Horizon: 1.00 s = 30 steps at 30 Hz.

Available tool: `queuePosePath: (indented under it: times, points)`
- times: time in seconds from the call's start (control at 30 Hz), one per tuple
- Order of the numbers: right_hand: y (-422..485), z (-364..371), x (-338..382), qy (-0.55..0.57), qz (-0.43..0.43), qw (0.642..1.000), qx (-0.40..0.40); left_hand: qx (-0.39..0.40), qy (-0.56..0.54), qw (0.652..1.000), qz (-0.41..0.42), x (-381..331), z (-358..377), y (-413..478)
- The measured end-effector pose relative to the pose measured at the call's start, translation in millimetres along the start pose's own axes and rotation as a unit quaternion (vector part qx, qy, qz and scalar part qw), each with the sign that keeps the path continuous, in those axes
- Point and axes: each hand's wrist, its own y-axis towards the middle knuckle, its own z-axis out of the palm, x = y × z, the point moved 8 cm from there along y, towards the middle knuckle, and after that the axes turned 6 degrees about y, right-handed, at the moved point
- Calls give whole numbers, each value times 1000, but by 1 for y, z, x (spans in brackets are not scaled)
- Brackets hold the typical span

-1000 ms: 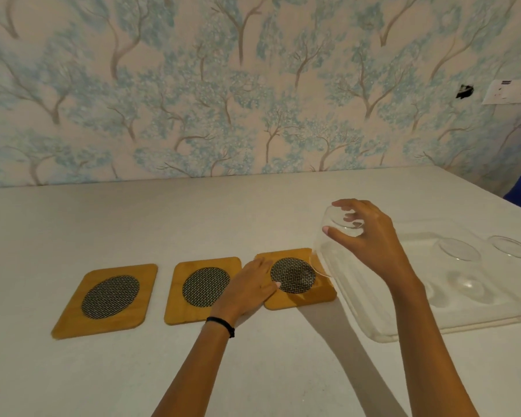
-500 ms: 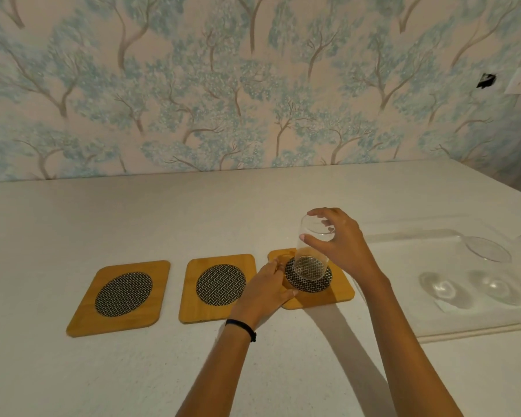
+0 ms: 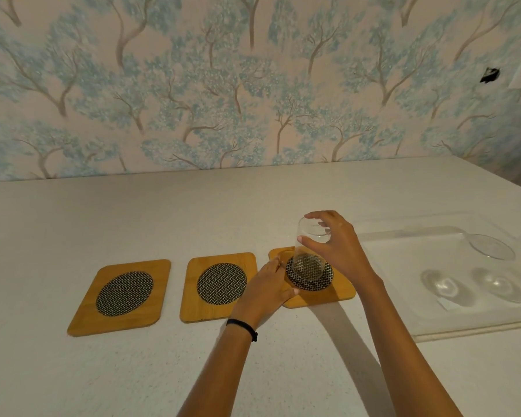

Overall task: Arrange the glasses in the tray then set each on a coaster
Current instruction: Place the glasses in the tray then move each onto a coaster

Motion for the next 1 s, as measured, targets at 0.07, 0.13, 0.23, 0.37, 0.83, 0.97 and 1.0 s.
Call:
queuePosePath:
  times: [0.07,0.13,0.23,0.37,0.83,0.97,1.0]
  points:
    - [-1,1,0,5,-2,1000,-3,-3,6,1000,-1,0,0,0]
    - [-1,2,0,4,-2,1000,-4,-4,21,1000,-4,-1,0,-1]
    - [-2,4,0,-2,1,1000,3,23,81,996,-6,-6,-1,-2]
    - [-4,2,3,-16,-5,1000,22,74,142,987,-22,-22,-8,-9]
    - [-44,-125,-13,-74,-21,993,-93,-69,41,986,145,-151,-23,-11]
    - [-59,-163,-32,-100,-6,987,-126,-73,58,982,164,-169,2,2]
    - [-62,-172,-38,-107,-1,985,-132,-79,58,982,163,-171,5,6]
